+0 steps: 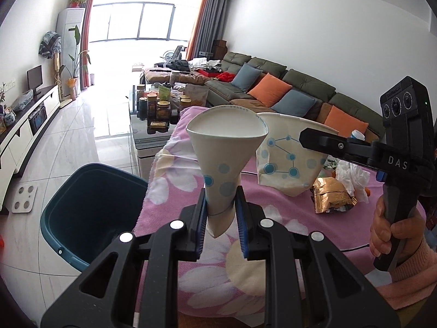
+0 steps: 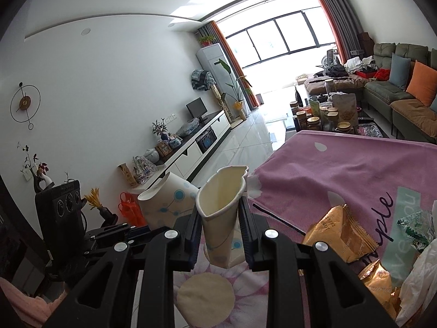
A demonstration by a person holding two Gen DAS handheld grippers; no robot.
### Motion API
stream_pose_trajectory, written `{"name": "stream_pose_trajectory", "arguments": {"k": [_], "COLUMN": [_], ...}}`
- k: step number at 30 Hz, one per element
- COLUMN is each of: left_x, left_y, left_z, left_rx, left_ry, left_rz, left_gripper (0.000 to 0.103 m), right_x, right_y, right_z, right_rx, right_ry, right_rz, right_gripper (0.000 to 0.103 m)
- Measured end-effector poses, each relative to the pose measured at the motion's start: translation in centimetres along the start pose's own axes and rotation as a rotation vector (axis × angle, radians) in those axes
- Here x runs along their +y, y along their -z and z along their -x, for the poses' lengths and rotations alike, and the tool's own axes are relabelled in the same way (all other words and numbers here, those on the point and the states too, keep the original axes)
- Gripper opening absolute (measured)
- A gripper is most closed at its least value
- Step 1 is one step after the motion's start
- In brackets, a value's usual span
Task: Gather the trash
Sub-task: 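Carry both held paper cone cups toward the teal bin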
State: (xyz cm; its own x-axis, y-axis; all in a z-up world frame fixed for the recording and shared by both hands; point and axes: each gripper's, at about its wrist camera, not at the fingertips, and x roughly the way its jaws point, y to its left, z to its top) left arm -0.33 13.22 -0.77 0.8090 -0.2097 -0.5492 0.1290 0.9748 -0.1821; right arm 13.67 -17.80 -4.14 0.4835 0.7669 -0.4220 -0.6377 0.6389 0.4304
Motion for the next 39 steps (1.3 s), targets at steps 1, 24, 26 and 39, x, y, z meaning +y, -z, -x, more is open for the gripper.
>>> {"name": "stream_pose_trajectory", "arguments": {"k": [1, 24, 26, 39], "left_x": [0.3, 5.6, 6.2, 9.2], "left_y": [0.0, 1.3, 1.3, 1.9], "left_z": [0.1, 1.7, 1.9, 1.5], "left_rx": [-0.001, -0.007, -0.007, 0.016], "left_ry": [-0.007, -0.142, -0.151, -0.223], "left_rz": [0.005, 0.105, 0.113, 0.165], "left_gripper": [0.02, 0.02, 0.02, 0.02], "right_x": [0.2, 3.1, 3.4, 4.3], "right_y": [-0.1, -0.9, -1.0, -1.0], "right_z": [-0.4, -7.1, -7.5, -11.2], "right_rx": [0.005, 0.091, 0.098, 0.148], "right_ry": [-0.004, -0.094, -0.101, -0.132], "right_rz": [0.004, 0.04, 0.043, 0.056], "right_gripper": [0.024, 0.024, 0.024, 0.024]}}
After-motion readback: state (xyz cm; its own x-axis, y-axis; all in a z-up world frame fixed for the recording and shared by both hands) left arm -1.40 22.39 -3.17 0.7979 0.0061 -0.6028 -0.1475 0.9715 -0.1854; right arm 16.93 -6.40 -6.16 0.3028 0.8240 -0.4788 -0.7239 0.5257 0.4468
